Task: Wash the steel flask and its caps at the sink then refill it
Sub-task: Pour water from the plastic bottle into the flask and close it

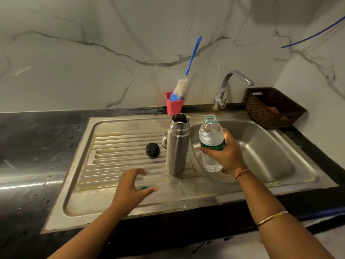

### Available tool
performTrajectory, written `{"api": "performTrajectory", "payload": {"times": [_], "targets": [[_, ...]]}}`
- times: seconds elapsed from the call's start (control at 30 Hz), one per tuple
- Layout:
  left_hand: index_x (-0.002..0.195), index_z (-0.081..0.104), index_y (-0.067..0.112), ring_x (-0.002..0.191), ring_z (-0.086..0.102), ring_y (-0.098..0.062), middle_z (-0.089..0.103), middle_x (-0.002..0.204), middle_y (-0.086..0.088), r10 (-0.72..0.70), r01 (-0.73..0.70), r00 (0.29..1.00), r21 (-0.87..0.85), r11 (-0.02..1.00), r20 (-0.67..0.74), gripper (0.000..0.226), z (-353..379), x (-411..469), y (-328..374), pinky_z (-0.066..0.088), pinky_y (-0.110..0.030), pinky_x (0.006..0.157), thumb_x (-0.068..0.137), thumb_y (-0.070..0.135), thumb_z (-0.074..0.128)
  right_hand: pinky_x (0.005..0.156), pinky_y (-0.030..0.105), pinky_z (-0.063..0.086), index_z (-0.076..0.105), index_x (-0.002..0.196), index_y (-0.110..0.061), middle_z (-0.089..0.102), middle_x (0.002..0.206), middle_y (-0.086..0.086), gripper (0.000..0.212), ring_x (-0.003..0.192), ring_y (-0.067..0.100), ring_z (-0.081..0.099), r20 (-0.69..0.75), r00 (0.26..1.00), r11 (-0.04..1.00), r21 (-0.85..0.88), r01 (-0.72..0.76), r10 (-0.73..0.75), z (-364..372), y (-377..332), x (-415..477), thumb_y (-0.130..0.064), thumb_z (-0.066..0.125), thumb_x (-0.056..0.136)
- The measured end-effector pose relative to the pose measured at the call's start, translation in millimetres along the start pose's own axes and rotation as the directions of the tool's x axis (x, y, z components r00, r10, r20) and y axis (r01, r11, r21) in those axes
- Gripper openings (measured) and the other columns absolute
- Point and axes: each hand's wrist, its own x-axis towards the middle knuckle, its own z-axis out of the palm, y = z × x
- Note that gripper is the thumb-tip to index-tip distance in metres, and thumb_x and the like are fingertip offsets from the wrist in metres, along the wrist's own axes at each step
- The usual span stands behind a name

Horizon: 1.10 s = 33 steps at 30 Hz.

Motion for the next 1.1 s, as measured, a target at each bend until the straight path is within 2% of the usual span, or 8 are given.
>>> {"api": "performTrajectory", "payload": {"times": [0.1,0.23,0.37,0.47,0.6,0.8,0.97,1.1], "targets": [[0.111,0.049,0.031,0.104,0.048,-0.01,0.048,0.112,0.016,0.012,-0.016,0.998,-0.061,0.998,-0.066,0.066,-4.6,17.4,33.7,0.043,-0.028,0.092,0.057,0.059,0.072,0.079,0.012,0.05,0.052,0.113,-0.03,0.063,0.101,-0.016,0.06,0.095,-0.001,0.062,0.028,0.997,0.996,-0.057,0.069,-0.068,-6.6,-14.1,6.1,-0.016,0.085,0.065],[0.127,0.044,0.026,0.112,0.046,-0.007,0.043,0.122,0.014,0.048,-0.068,0.992,-0.182,0.981,-0.116,0.078,-4.8,45.7,84.0,0.041,-0.025,0.096,0.062,0.041,0.084,0.082,0.023,0.051,0.054,0.117,-0.024,0.064,0.105,-0.009,0.059,0.095,0.007,0.061,0.104,0.986,0.957,-0.244,0.156,-0.134,-15.3,-29.5,20.4,-0.026,0.084,0.066],[0.143,0.03,0.026,0.13,0.038,-0.014,0.036,0.145,0.006,-0.012,0.0,0.998,-0.208,0.978,-0.06,0.098,0.5,70.8,119.2,0.037,-0.03,0.105,0.063,0.038,0.085,0.083,0.032,0.051,0.052,0.121,-0.024,0.063,0.111,-0.004,0.062,0.098,0.015,0.059,0.167,0.976,0.892,-0.405,0.199,-0.142,-21.3,-37.2,35.4,-0.032,0.082,0.067],[0.14,0.033,0.026,0.128,0.041,-0.011,0.041,0.143,0.005,-0.016,0.006,0.999,-0.249,0.968,-0.036,0.096,6.1,78.9,130.8,0.034,-0.023,0.1,0.062,0.032,0.087,0.083,0.033,0.049,0.05,0.126,-0.024,0.061,0.115,-0.001,0.065,0.101,0.019,0.059,0.191,0.973,0.843,-0.496,0.209,-0.129,-25.2,-40.2,43.2,-0.034,0.08,0.068],[0.136,0.037,0.023,0.11,0.043,-0.001,0.046,0.119,0.016,-0.003,0.001,1.0,-0.324,0.946,-0.007,0.085,9.1,80.5,131.5,0.036,-0.016,0.09,0.065,0.023,0.086,0.082,0.034,0.049,0.045,0.131,-0.027,0.057,0.119,0.002,0.068,0.104,0.022,0.057,0.251,0.963,0.767,-0.597,0.235,-0.1,-28.5,-44.9,49.7,-0.036,0.077,0.071],[0.13,0.041,0.025,0.111,0.045,-0.004,0.052,0.129,0.007,-0.02,0.017,1.0,-0.371,0.928,-0.006,0.075,10.2,84.0,126.0,0.04,-0.02,0.093,0.068,0.021,0.084,0.082,0.034,0.048,0.039,0.136,-0.025,0.052,0.124,0.005,0.07,0.107,0.023,0.056,0.287,0.953,0.672,-0.686,0.278,-0.1,-32.8,-53.2,54.8,-0.035,0.074,0.076],[0.121,0.04,0.031,0.107,0.046,-0.003,0.049,0.116,0.017,-0.038,0.033,0.999,-0.389,0.921,-0.005,0.069,11.0,85.1,125.4,0.04,-0.016,0.086,0.069,0.02,0.084,0.083,0.033,0.046,0.036,0.139,-0.024,0.05,0.128,0.005,0.073,0.11,0.024,0.054,0.312,0.945,0.608,-0.731,0.308,-0.104,-33.6,-58.7,60.3,-0.033,0.073,0.077],[0.118,0.04,0.033,0.105,0.047,-0.003,0.05,0.113,0.018,-0.035,0.029,0.999,-0.39,0.92,-0.009,0.068,10.9,85.3,124.7,0.039,-0.012,0.081,0.068,0.021,0.084,0.087,0.037,0.049,0.033,0.141,-0.024,0.047,0.132,0.005,0.076,0.113,0.024,0.053,0.318,0.943,0.572,-0.759,0.312,-0.092,-34.3,-61.0,64.4,-0.031,0.074,0.076]]}}
